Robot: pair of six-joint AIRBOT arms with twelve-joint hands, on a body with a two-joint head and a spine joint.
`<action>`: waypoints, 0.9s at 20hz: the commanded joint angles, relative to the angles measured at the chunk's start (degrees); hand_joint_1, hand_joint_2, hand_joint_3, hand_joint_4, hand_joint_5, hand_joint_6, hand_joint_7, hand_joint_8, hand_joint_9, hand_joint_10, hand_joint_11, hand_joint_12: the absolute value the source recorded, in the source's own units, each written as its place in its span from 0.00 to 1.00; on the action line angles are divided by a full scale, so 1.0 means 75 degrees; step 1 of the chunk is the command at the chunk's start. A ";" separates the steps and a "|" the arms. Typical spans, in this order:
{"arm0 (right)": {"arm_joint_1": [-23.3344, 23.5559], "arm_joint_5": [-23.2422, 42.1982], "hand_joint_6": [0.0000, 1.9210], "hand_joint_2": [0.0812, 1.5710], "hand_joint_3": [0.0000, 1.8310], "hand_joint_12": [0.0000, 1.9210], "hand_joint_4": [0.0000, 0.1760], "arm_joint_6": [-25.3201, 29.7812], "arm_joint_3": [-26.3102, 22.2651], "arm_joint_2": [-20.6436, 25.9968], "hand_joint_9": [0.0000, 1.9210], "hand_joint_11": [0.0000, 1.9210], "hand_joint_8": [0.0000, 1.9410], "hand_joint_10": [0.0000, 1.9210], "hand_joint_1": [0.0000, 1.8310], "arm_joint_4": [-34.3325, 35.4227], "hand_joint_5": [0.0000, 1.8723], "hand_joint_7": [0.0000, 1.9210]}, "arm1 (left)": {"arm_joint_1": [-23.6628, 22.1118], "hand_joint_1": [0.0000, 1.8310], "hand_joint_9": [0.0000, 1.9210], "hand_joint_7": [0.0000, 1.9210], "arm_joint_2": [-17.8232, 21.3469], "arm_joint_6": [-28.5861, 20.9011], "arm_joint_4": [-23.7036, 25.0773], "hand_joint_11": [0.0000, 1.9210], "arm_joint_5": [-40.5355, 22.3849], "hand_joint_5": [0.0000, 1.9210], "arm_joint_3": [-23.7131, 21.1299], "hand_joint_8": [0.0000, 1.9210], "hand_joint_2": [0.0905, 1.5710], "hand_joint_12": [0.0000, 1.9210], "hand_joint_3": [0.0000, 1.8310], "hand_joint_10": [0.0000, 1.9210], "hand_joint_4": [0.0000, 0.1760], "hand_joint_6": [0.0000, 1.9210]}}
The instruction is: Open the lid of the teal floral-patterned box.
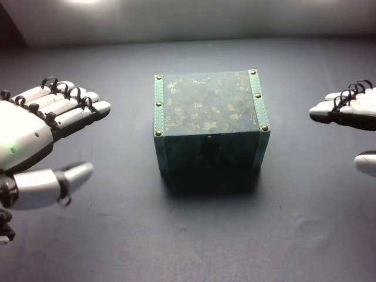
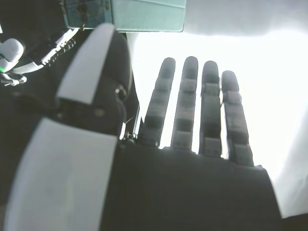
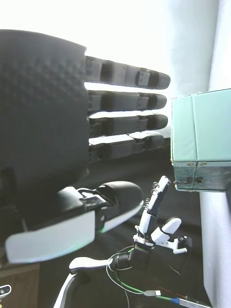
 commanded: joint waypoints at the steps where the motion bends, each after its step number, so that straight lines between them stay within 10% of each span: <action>1: 0.0128 0.0811 0.00 0.94 0.01 0.09 0.00 0.0080 0.0034 0.0017 0.02 0.00 0.00 0.00 0.16 0.0277 0.05 0.05 | -0.0047 0.00 0.03 0.03 0.0031 0.0009 -0.0074 0.01 -0.0903 0.03 0.0041 0.00 0.92 0.01 0.01 0.00 0.00 0.00; 15: 0.1253 -0.0574 0.00 0.90 0.00 0.06 0.00 0.0599 0.0534 -0.0509 0.00 0.00 0.00 0.00 0.00 -0.1522 0.04 0.03 | -0.1069 0.01 0.12 0.07 -0.0410 -0.0405 0.1409 0.02 0.1168 0.00 0.0463 0.01 0.93 0.03 0.00 0.01 0.00 0.00; 17: 0.1288 -0.0689 0.00 0.89 0.00 0.06 0.00 0.0637 0.0595 -0.0552 0.00 0.00 0.00 0.00 0.00 -0.1592 0.03 0.01 | -0.1240 0.02 0.32 0.08 -0.0563 -0.0455 0.1617 0.03 0.1333 0.05 0.0524 0.00 0.91 0.34 0.00 0.00 0.00 0.00; 18: 0.1309 -0.0742 0.00 0.89 0.00 0.05 0.00 0.0676 0.0644 -0.0595 0.00 0.00 0.00 0.00 0.00 -0.1636 0.03 0.01 | -0.1358 0.01 0.14 0.04 -0.0690 -0.0465 0.1735 0.01 0.1450 0.05 0.0587 0.00 0.90 0.26 0.00 0.00 0.00 0.00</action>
